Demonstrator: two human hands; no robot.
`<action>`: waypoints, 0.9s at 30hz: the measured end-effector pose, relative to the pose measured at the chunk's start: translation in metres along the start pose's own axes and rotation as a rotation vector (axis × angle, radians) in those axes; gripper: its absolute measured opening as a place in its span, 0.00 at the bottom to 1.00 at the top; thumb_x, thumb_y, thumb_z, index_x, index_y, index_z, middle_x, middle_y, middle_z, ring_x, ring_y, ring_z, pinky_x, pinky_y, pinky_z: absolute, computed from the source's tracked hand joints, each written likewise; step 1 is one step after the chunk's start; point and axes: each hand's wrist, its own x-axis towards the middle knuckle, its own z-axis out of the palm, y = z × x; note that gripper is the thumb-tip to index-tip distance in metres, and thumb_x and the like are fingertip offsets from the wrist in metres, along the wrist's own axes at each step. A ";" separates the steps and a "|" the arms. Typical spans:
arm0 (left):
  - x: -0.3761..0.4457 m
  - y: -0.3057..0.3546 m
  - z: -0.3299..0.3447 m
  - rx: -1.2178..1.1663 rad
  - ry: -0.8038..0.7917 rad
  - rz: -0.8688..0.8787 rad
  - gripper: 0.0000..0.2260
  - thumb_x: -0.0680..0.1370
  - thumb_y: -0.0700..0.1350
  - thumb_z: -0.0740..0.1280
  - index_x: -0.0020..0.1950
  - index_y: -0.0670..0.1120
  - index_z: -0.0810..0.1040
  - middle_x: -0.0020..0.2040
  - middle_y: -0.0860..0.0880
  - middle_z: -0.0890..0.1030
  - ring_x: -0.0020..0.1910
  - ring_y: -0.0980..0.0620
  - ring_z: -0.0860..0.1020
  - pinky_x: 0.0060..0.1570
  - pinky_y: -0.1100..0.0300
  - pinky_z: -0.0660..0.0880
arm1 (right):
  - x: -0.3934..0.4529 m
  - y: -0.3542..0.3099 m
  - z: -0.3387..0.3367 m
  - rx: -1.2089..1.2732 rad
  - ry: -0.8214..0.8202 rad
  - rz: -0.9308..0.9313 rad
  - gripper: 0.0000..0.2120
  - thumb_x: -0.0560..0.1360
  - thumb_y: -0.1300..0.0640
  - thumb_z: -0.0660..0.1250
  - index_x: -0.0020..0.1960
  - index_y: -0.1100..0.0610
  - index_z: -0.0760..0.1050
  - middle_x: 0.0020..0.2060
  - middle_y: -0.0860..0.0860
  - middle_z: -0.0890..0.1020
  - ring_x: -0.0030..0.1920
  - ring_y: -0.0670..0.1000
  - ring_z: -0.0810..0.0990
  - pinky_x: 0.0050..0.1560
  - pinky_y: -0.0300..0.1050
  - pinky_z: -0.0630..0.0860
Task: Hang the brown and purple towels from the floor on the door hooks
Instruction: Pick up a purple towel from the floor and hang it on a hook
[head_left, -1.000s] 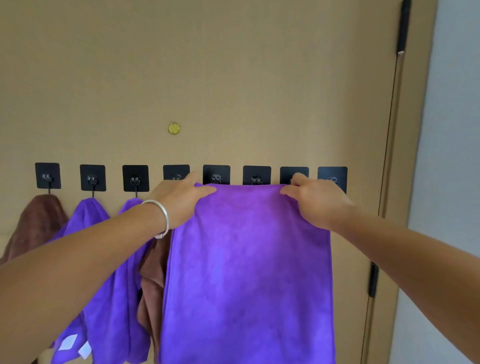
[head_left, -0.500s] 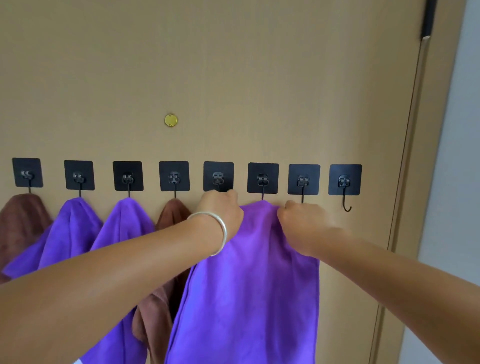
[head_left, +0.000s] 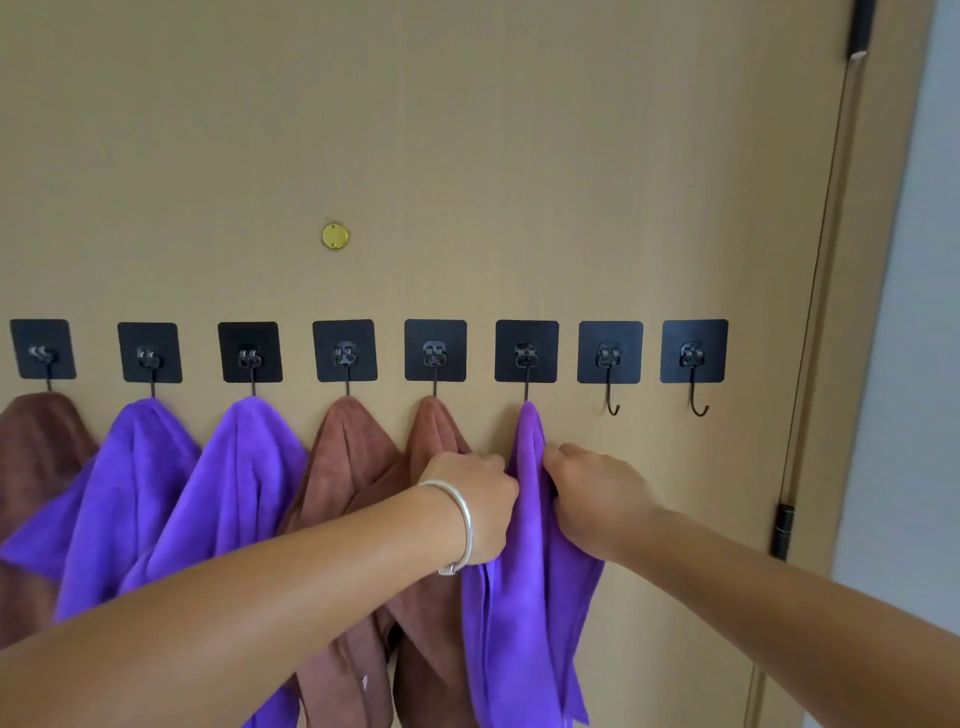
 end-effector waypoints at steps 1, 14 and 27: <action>-0.001 0.000 0.002 0.045 -0.023 0.030 0.13 0.80 0.48 0.58 0.63 0.48 0.73 0.61 0.46 0.71 0.57 0.44 0.72 0.51 0.50 0.70 | 0.000 0.001 0.001 -0.007 0.013 -0.004 0.14 0.76 0.57 0.56 0.61 0.53 0.69 0.51 0.51 0.76 0.47 0.57 0.78 0.39 0.46 0.67; -0.003 -0.024 -0.016 -0.166 0.443 -0.034 0.11 0.80 0.51 0.55 0.54 0.51 0.75 0.54 0.49 0.77 0.54 0.45 0.75 0.53 0.52 0.69 | -0.009 0.020 -0.015 -0.089 0.173 -0.058 0.14 0.77 0.55 0.55 0.58 0.50 0.75 0.48 0.49 0.75 0.48 0.54 0.75 0.39 0.44 0.64; 0.031 -0.020 -0.035 -0.282 0.443 -0.046 0.13 0.79 0.54 0.55 0.53 0.56 0.78 0.50 0.53 0.76 0.50 0.47 0.76 0.45 0.53 0.73 | -0.018 0.036 -0.038 -0.067 0.252 -0.013 0.14 0.76 0.58 0.56 0.55 0.51 0.78 0.48 0.49 0.78 0.48 0.54 0.77 0.36 0.43 0.67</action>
